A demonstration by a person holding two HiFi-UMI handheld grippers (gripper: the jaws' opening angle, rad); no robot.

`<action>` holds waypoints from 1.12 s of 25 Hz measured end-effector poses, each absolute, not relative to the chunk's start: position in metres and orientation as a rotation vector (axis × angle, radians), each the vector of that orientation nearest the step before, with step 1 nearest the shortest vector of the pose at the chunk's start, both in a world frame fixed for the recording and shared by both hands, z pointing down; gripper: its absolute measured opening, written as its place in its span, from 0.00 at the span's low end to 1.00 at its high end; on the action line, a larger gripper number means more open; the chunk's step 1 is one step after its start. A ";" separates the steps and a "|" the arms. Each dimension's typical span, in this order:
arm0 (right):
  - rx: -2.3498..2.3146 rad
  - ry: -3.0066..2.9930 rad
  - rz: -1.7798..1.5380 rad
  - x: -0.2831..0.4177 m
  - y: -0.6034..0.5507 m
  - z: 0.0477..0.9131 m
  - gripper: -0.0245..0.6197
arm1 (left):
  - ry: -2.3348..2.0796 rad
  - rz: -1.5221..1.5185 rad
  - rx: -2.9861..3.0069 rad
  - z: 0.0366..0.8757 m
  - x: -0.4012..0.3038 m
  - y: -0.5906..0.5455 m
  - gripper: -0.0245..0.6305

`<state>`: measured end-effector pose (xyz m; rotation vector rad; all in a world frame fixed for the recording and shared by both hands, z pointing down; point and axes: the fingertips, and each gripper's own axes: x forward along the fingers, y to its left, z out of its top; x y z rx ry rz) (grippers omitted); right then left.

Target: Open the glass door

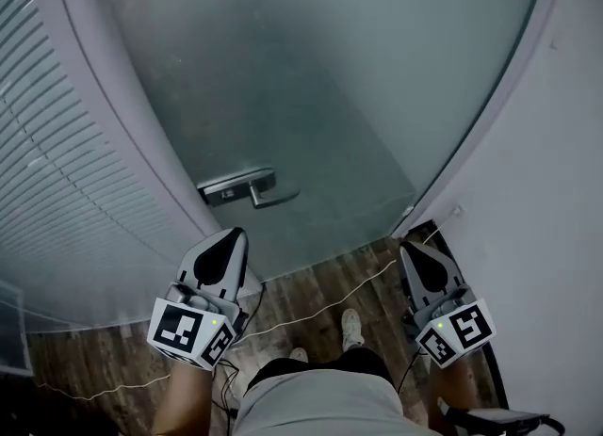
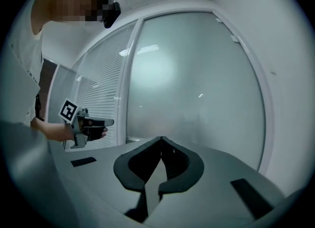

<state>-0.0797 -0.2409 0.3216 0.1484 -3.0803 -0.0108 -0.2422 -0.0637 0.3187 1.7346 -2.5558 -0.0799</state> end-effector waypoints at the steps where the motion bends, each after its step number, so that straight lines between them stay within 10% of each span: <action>1: 0.108 -3.081 -0.011 -0.091 -0.244 0.321 0.04 | -2.579 -0.083 1.700 0.318 -0.249 -0.063 0.04; 14: -0.550 -2.926 -0.039 -0.215 -0.275 0.354 0.05 | -2.790 -0.074 1.282 0.318 -0.282 -0.088 0.04; 28: -0.875 -2.583 -0.297 -0.298 -0.222 0.448 0.34 | -2.836 -0.074 1.059 0.344 -0.269 -0.057 0.04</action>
